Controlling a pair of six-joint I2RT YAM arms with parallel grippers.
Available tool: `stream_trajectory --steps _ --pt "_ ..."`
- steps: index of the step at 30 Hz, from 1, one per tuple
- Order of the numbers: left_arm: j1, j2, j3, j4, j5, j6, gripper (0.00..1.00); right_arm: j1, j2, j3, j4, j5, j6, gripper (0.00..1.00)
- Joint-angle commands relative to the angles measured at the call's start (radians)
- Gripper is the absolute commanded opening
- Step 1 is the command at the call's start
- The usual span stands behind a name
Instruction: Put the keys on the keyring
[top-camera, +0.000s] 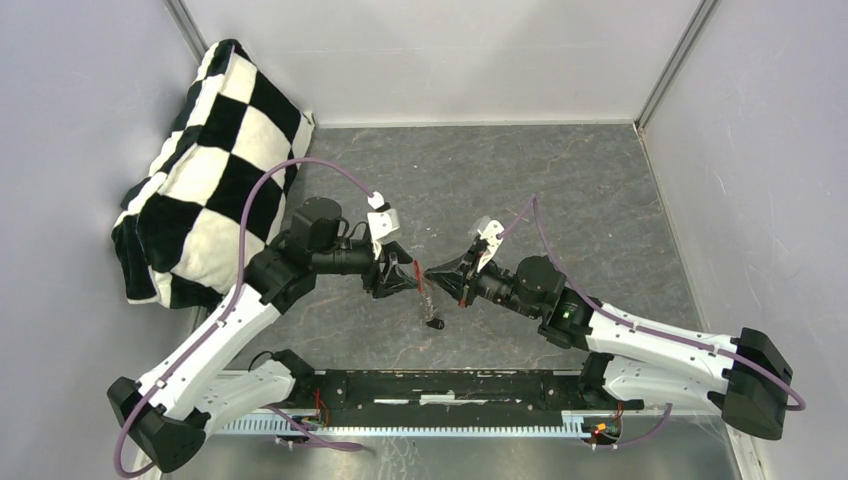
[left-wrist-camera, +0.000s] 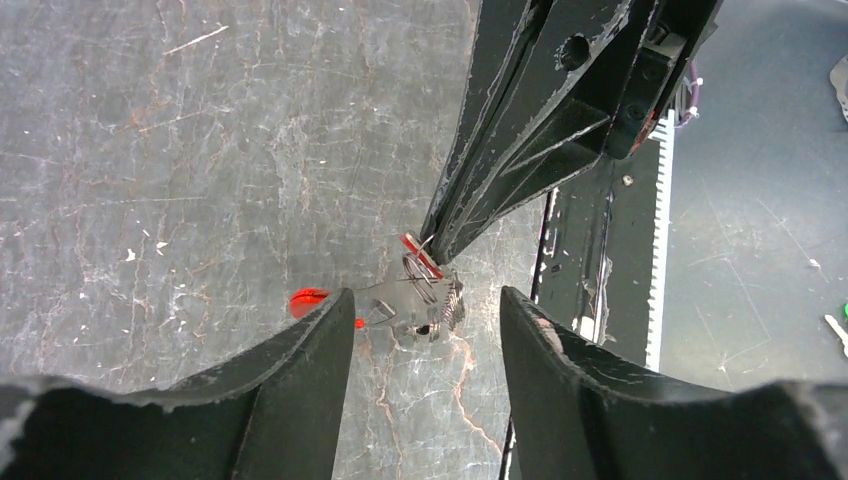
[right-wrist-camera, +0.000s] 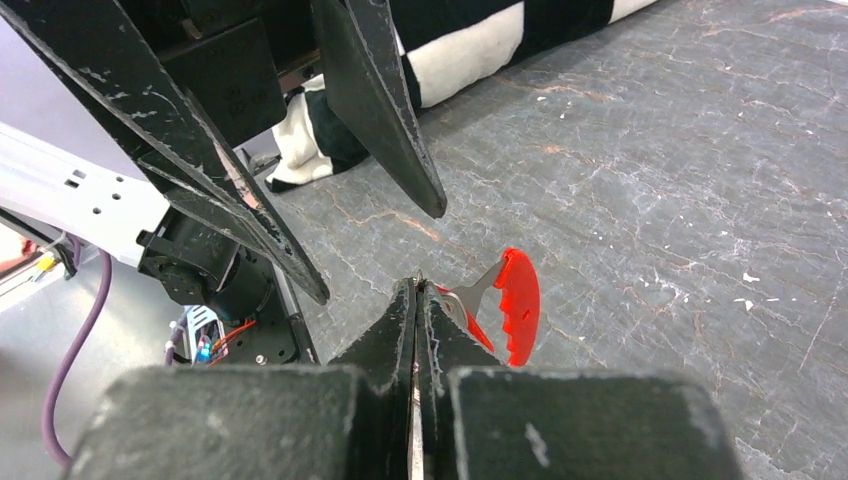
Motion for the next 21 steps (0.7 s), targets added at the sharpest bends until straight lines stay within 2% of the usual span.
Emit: stream_trajectory --steps 1,6,21 --pt "0.002 0.027 0.026 -0.036 0.030 0.049 0.60 -0.001 0.004 0.035 0.054 -0.018 -0.006 0.00" --pt "0.002 0.056 0.032 -0.056 0.029 0.068 0.57 -0.001 0.005 0.038 0.053 -0.024 -0.009 0.00" --pt "0.002 0.083 0.026 -0.023 0.030 0.058 0.54 -0.001 0.011 0.038 0.066 -0.048 -0.008 0.00"
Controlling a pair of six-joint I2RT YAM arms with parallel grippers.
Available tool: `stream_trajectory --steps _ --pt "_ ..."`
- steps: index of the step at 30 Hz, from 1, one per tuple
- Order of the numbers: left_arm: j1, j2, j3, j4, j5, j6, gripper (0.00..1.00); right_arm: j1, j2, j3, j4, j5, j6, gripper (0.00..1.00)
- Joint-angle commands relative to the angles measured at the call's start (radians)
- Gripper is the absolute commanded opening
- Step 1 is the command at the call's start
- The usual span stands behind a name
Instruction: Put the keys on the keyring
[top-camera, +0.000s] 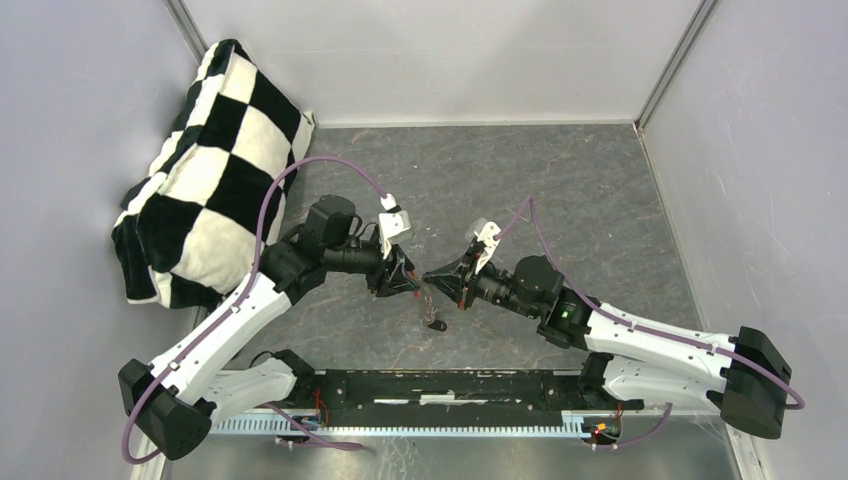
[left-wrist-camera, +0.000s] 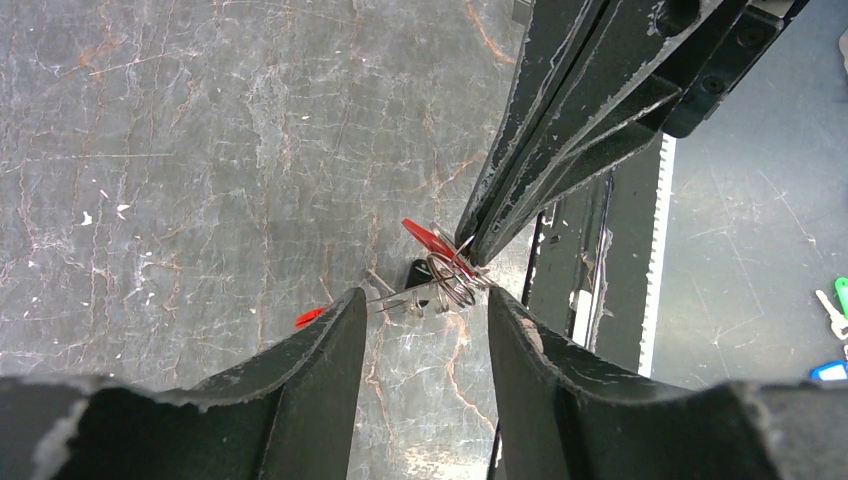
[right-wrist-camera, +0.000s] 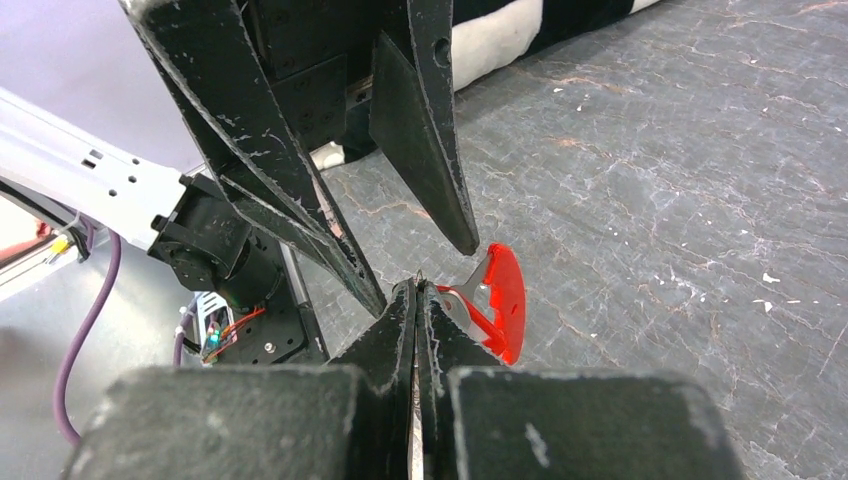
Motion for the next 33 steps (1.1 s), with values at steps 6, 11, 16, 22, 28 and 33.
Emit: stream_trajectory --steps 6,11,16,22,28,33 --pt "0.001 0.004 0.009 0.044 0.007 0.036 0.48 0.000 0.003 0.046 0.070 -0.027 -0.011 0.00" --pt "0.001 0.015 0.018 0.058 0.001 0.042 0.44 0.001 0.007 0.050 0.071 -0.038 -0.015 0.00" --pt "0.000 0.022 0.006 0.049 0.005 0.049 0.38 0.001 -0.002 0.049 0.070 -0.036 -0.019 0.00" --pt "0.000 0.026 0.009 0.047 -0.019 0.062 0.10 0.001 -0.005 0.046 0.071 -0.042 -0.020 0.00" --pt "0.002 0.013 0.024 0.047 -0.047 0.076 0.02 0.001 -0.026 0.031 0.067 -0.016 -0.019 0.00" --pt "0.001 -0.003 0.012 0.067 -0.027 0.060 0.02 -0.001 -0.043 0.014 0.064 0.011 -0.009 0.00"
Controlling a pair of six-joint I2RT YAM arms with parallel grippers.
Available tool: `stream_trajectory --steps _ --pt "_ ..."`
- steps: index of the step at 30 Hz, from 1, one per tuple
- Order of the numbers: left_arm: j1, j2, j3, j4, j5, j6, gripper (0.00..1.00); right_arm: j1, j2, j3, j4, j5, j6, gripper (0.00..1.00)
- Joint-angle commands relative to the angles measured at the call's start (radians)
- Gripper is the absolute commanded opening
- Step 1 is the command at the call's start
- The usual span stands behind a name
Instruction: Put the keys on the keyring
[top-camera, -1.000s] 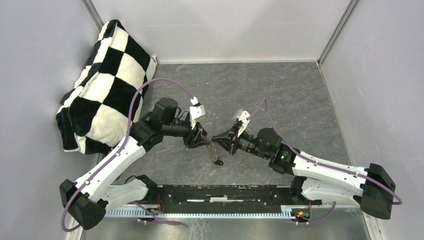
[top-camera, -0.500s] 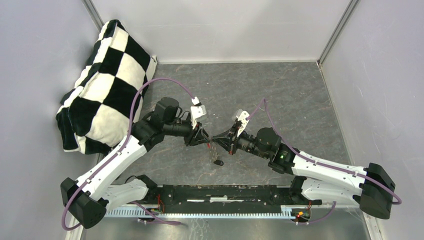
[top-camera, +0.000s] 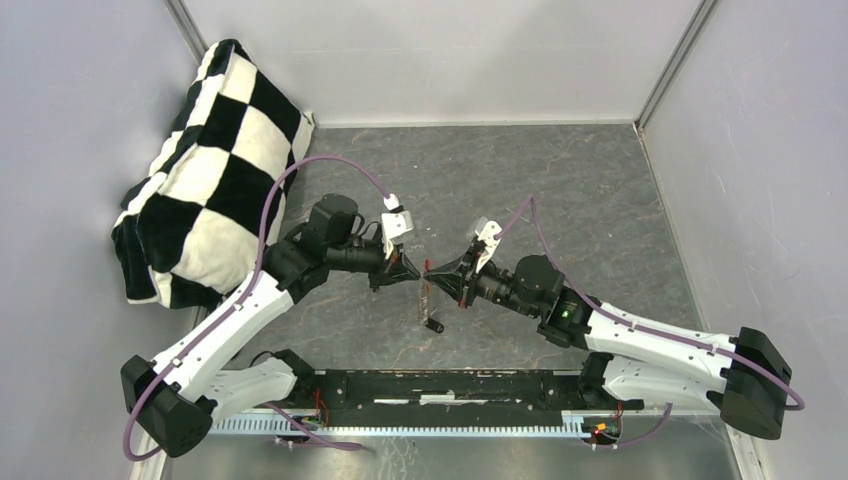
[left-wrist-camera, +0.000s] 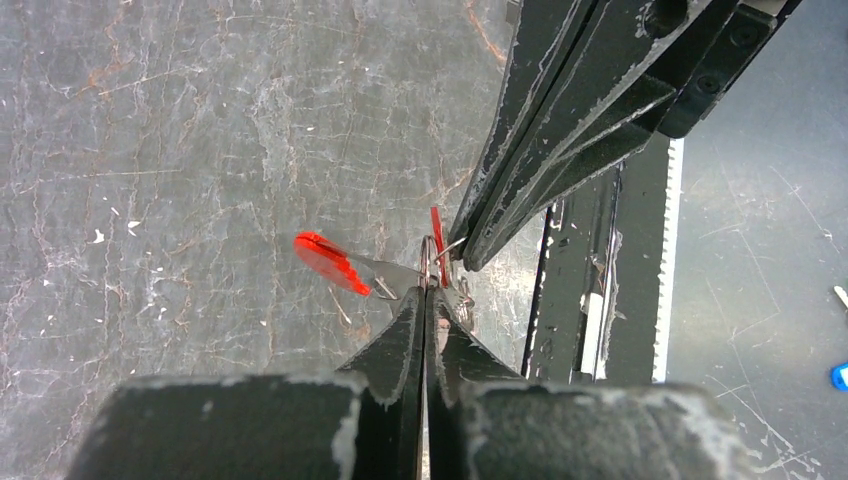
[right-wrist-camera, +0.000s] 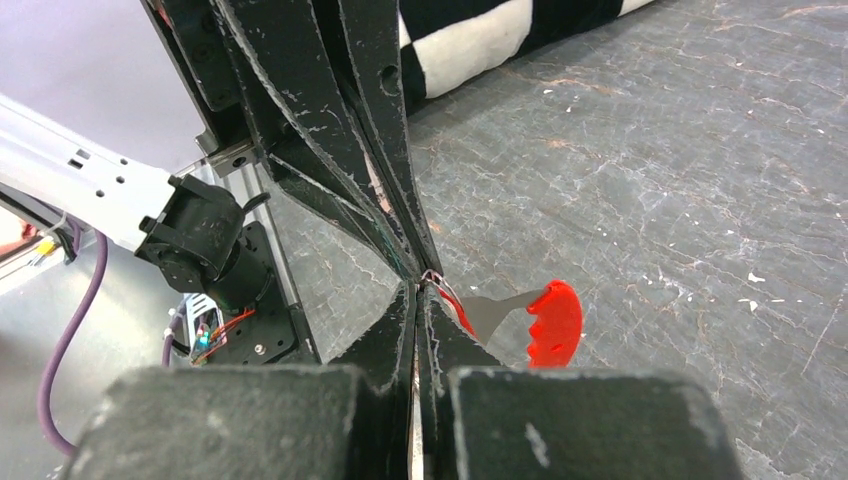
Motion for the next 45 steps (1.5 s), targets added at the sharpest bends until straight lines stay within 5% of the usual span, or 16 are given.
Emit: stream_trajectory --steps 1,18,27,39,45 --pt "0.003 -0.029 0.007 0.053 -0.025 0.029 0.02 0.002 -0.047 0.009 0.061 0.015 0.004 0.00" --pt "0.003 -0.135 -0.058 0.185 -0.069 -0.001 0.02 -0.004 -0.076 -0.017 0.047 0.039 0.024 0.00" --pt "0.003 -0.146 -0.060 0.233 -0.064 -0.045 0.02 -0.006 -0.108 -0.024 0.010 0.056 0.018 0.29" --pt "0.004 -0.145 -0.072 0.214 -0.041 -0.035 0.02 -0.025 -0.159 -0.016 -0.089 0.126 -0.067 0.34" --pt "0.004 -0.148 -0.134 0.157 -0.069 0.051 0.03 -0.068 -0.115 -0.056 -0.222 0.283 -0.041 0.52"
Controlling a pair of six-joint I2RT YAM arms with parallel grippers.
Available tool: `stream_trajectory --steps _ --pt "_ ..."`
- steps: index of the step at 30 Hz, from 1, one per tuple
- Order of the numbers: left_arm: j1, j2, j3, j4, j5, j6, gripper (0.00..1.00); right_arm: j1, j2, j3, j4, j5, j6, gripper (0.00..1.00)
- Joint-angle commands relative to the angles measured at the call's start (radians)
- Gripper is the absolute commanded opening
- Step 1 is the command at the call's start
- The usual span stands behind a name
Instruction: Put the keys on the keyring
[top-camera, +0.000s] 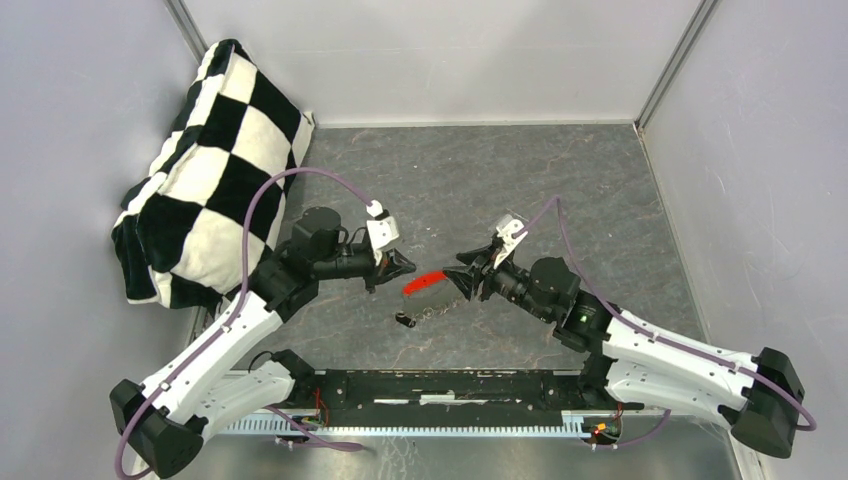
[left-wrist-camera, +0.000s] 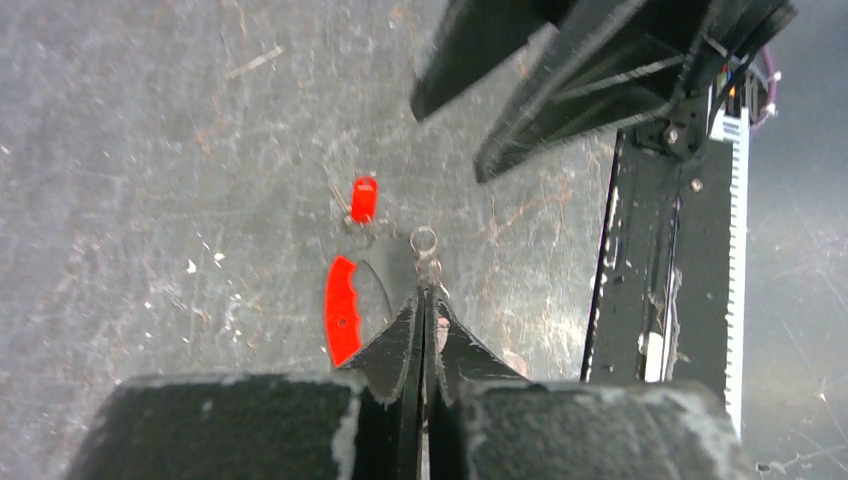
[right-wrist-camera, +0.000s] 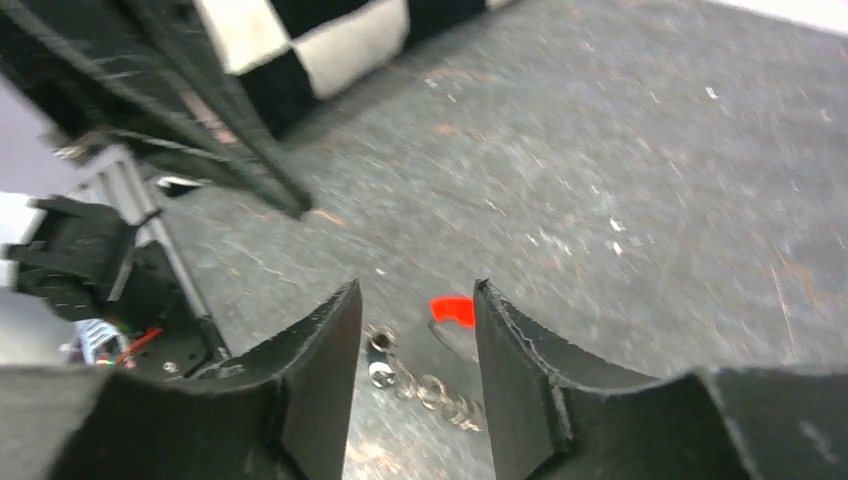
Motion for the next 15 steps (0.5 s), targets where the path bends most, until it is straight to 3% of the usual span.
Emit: stream_trajectory --steps 1,6,8,11,15 --pt "0.003 -0.012 -0.043 -0.031 -0.008 0.074 0.05 -0.056 0.042 -0.042 -0.118 0.158 0.024 0.55" --pt "0.003 0.005 -0.058 -0.051 -0.005 0.128 0.36 -0.128 0.154 -0.079 -0.167 0.147 0.059 0.57" --pt "0.003 0.015 -0.072 -0.054 -0.006 0.152 0.43 -0.141 0.191 -0.095 -0.172 0.139 0.068 0.57" --pt "0.001 0.062 -0.091 -0.058 -0.008 0.178 0.48 -0.173 0.216 -0.128 -0.146 0.085 0.078 0.55" --pt "0.000 0.172 -0.084 -0.025 -0.045 0.130 0.47 -0.198 0.231 -0.140 -0.109 0.040 0.105 0.54"
